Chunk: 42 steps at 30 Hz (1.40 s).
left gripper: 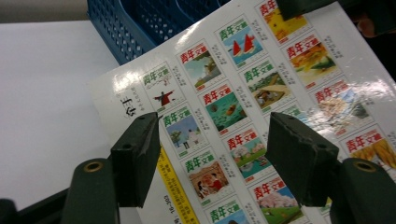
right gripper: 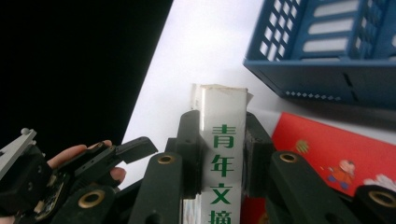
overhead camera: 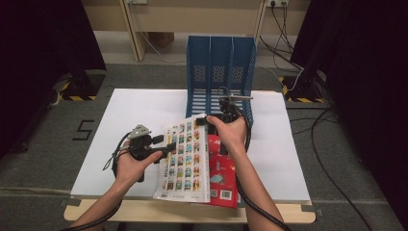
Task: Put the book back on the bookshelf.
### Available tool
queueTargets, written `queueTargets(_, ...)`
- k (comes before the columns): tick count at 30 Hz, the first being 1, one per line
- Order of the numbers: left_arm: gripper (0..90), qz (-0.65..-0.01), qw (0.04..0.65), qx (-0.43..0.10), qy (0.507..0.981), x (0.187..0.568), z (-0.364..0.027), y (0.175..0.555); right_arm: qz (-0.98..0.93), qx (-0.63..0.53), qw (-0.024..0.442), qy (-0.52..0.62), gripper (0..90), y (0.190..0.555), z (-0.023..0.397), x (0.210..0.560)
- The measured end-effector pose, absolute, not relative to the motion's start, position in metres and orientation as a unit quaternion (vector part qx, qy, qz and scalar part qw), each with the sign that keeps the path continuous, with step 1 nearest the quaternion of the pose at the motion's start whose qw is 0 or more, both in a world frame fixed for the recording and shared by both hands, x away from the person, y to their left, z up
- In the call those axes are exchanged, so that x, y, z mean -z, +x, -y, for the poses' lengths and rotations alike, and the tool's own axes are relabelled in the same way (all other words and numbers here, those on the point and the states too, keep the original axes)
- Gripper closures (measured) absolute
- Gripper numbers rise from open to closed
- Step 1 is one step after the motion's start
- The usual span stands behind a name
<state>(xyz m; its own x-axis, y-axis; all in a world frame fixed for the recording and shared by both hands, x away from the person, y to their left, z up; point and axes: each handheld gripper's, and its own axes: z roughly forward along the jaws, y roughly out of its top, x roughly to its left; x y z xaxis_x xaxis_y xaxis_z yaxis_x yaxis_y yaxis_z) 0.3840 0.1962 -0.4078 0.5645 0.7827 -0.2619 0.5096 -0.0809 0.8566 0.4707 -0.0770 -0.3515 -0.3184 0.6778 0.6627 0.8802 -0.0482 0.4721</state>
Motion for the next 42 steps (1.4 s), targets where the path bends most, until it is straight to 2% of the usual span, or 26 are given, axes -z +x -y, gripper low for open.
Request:
queueTargets(17,31.0,-0.421,0.533,-0.146,0.719,0.38,-0.188,0.381,0.693,0.456,0.081,-0.552,74.0,0.481,0.05,0.331)
queueTargets(42,27.8,-0.394,0.53,-0.177,0.73,0.356,-0.159,0.385,0.693,0.473,0.032,-0.544,73.9,0.492,0.021,0.312)
